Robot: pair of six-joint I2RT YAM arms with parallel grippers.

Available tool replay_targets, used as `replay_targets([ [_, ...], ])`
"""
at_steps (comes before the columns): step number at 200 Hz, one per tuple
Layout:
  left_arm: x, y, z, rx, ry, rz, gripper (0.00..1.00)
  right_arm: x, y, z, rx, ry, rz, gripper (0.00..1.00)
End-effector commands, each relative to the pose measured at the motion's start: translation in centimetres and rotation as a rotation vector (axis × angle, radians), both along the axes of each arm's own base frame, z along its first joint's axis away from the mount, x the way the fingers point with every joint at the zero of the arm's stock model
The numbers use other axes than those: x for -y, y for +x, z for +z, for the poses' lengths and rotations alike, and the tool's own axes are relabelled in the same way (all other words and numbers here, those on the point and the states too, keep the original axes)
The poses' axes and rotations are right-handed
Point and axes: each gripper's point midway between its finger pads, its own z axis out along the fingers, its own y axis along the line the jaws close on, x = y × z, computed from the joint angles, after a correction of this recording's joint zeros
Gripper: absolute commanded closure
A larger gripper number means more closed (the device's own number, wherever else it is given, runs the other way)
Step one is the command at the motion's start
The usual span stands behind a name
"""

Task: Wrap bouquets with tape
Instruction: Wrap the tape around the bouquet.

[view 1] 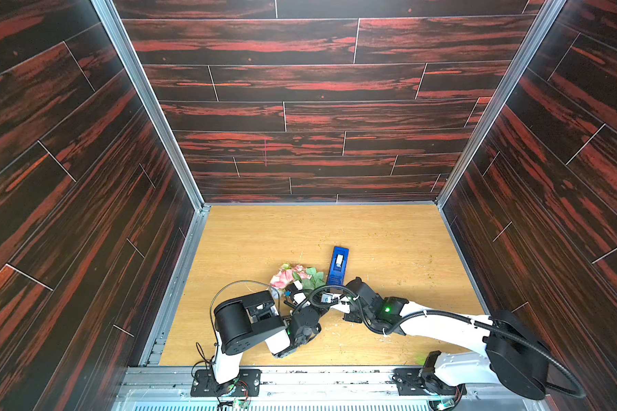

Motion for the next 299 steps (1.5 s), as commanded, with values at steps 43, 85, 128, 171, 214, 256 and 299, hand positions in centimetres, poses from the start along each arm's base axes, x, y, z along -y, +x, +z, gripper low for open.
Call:
replay_targets([
  [43, 0.2, 0.9, 2.0, 0.044, -0.040, 0.022, 0.59, -0.8, -2.0, 0.5, -0.005, 0.029, 0.090, 1.00],
  [85, 0.6, 1.2, 1.4, 0.029, -0.050, 0.023, 0.65, -1.1, -2.2, 0.8, 0.007, 0.037, 0.102, 1.00],
  [128, 0.7, 1.3, 0.9, 0.011, -0.065, 0.021, 0.94, -1.2, -2.7, 0.9, -0.013, 0.041, 0.117, 1.00],
  [171, 0.7, 0.9, 1.1, 0.016, -0.053, -0.004, 1.00, -1.3, -3.8, 1.1, -0.145, 0.059, 0.152, 0.82],
  [214, 0.9, 0.5, 1.8, 0.037, -0.033, -0.042, 1.00, -1.1, -3.9, 3.5, -0.371, 0.202, 0.167, 0.49],
  [256, 0.9, 0.4, 1.9, 0.039, -0.032, -0.049, 1.00, -0.4, -2.8, 2.3, -0.488, 0.198, 0.156, 0.48],
  [299, 0.6, 0.4, 2.0, 0.041, -0.032, -0.039, 1.00, -0.3, -2.4, 0.0, -0.568, 0.180, 0.138, 0.48],
])
